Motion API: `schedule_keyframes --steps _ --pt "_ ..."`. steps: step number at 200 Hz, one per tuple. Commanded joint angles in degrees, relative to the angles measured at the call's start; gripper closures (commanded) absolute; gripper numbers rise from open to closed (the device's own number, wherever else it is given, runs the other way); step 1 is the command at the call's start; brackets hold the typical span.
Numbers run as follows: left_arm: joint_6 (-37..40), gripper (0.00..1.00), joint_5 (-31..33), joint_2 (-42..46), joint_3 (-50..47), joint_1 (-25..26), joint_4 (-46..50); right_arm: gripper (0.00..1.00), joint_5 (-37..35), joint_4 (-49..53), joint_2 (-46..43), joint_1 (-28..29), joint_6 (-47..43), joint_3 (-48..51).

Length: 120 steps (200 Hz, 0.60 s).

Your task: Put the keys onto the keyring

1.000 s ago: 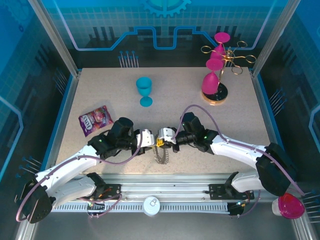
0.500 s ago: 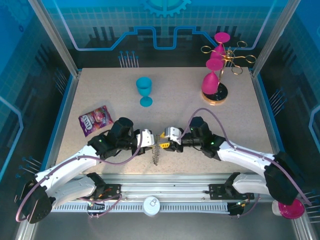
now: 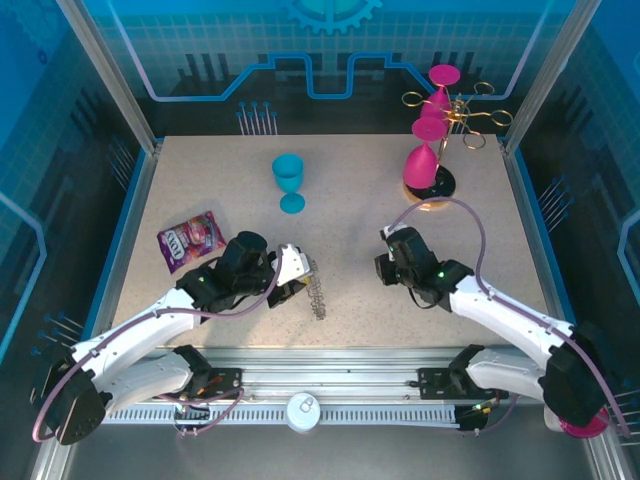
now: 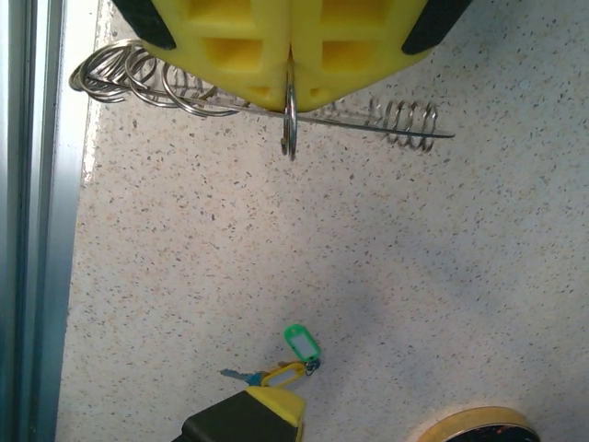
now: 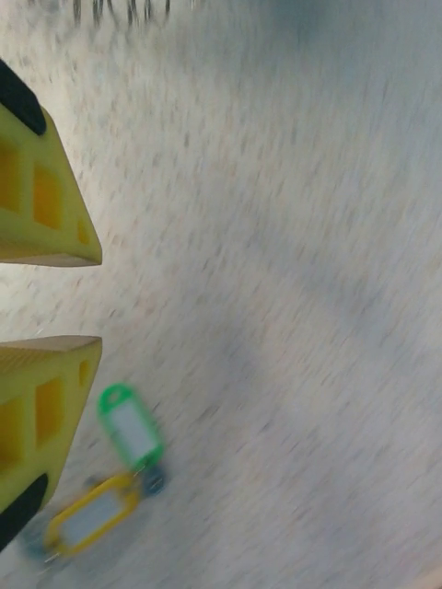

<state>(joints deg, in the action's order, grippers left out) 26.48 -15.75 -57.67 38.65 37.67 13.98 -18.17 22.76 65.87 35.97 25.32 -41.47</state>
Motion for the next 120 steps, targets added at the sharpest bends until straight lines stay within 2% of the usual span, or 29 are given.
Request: schedule_keyframes --steps 1,41,62,90,120 --pt "-2.1 1.0 0.7 1.2 1.3 0.1 -0.7 0.69 -6.1 15.5 4.0 -3.5 10.3 -4.2" --pt "-1.2 1.0 1.2 0.7 0.1 0.2 -2.7 0.67 -2.5 14.6 12.1 -8.9 12.0 -8.6" --pt "-0.8 1.0 1.3 0.6 -0.5 0.2 -3.3 0.65 -3.2 15.6 15.2 -10.6 18.0 -11.2" --pt "-0.4 1.0 0.7 0.7 -1.3 0.2 -4.4 0.64 -4.9 18.5 16.8 -15.1 24.0 -10.9" --pt "-0.4 1.0 -0.3 0.5 -2.1 0.2 -5.6 0.63 -1.5 16.0 16.8 -19.7 23.0 -7.8"
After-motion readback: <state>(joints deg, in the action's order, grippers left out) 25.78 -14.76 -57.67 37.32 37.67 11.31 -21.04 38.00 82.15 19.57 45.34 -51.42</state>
